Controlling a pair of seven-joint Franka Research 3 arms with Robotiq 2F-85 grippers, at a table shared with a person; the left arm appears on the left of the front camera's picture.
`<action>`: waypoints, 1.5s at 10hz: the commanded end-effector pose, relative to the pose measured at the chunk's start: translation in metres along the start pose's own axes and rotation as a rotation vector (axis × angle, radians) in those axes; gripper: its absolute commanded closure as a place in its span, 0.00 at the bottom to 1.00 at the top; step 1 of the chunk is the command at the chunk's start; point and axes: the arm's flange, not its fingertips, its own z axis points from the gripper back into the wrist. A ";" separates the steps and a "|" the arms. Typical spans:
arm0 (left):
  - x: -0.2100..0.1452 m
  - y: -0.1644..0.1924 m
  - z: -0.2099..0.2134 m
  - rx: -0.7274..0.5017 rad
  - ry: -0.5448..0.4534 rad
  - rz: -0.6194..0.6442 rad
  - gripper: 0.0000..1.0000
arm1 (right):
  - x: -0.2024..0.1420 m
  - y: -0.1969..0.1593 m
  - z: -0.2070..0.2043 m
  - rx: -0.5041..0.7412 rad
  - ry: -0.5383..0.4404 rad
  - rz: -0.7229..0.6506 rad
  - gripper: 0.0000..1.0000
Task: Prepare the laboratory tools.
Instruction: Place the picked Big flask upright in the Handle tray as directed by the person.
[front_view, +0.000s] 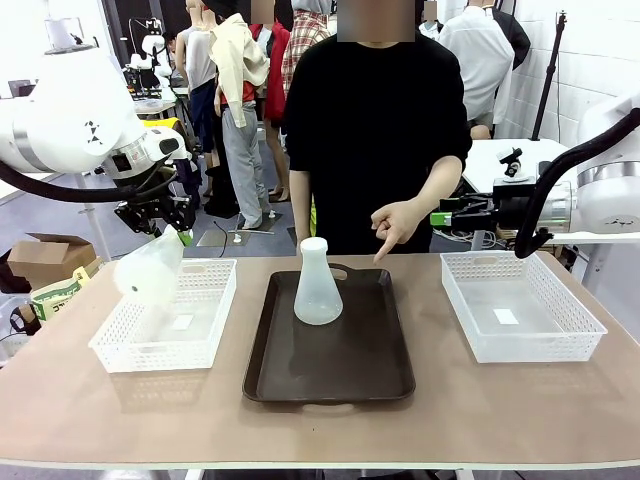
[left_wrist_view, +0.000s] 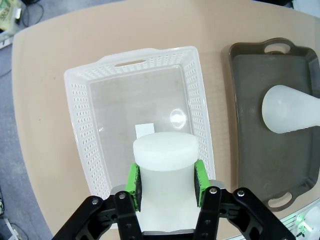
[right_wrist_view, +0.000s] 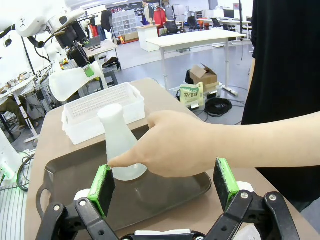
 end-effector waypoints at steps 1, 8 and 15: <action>0.000 0.000 0.000 0.000 0.000 0.000 1.00 | 0.001 0.000 0.000 -0.002 0.021 -0.007 0.00; -0.031 -0.049 0.047 -0.480 -0.547 -0.536 1.00 | 0.001 0.000 0.000 -0.002 0.021 -0.007 0.00; -0.065 -0.054 0.064 -1.147 -0.632 -1.113 1.00 | 0.001 0.000 0.000 -0.002 0.021 -0.007 0.00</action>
